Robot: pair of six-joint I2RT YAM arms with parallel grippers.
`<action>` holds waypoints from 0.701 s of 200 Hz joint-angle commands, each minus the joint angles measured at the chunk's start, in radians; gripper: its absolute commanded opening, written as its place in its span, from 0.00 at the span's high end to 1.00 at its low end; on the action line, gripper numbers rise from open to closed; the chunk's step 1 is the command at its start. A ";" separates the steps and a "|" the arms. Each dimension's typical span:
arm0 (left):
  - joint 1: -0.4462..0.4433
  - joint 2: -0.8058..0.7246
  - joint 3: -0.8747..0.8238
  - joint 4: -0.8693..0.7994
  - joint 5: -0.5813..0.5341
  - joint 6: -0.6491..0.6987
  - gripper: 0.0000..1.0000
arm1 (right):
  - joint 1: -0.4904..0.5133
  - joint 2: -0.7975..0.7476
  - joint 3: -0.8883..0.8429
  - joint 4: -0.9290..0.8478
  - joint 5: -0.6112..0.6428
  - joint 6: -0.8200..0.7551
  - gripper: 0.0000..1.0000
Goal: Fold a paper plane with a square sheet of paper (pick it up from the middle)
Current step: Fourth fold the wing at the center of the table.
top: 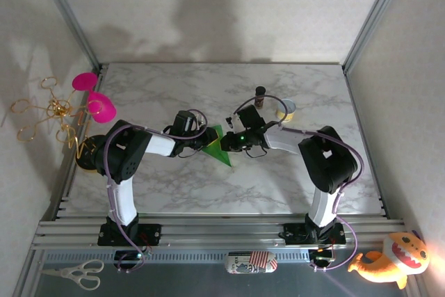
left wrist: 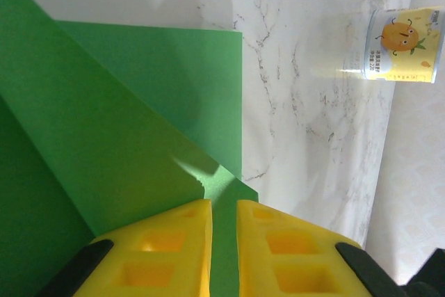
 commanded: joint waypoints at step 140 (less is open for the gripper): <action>0.004 0.000 0.025 -0.094 -0.063 -0.020 0.81 | 0.012 0.100 0.025 -0.076 0.095 0.011 0.89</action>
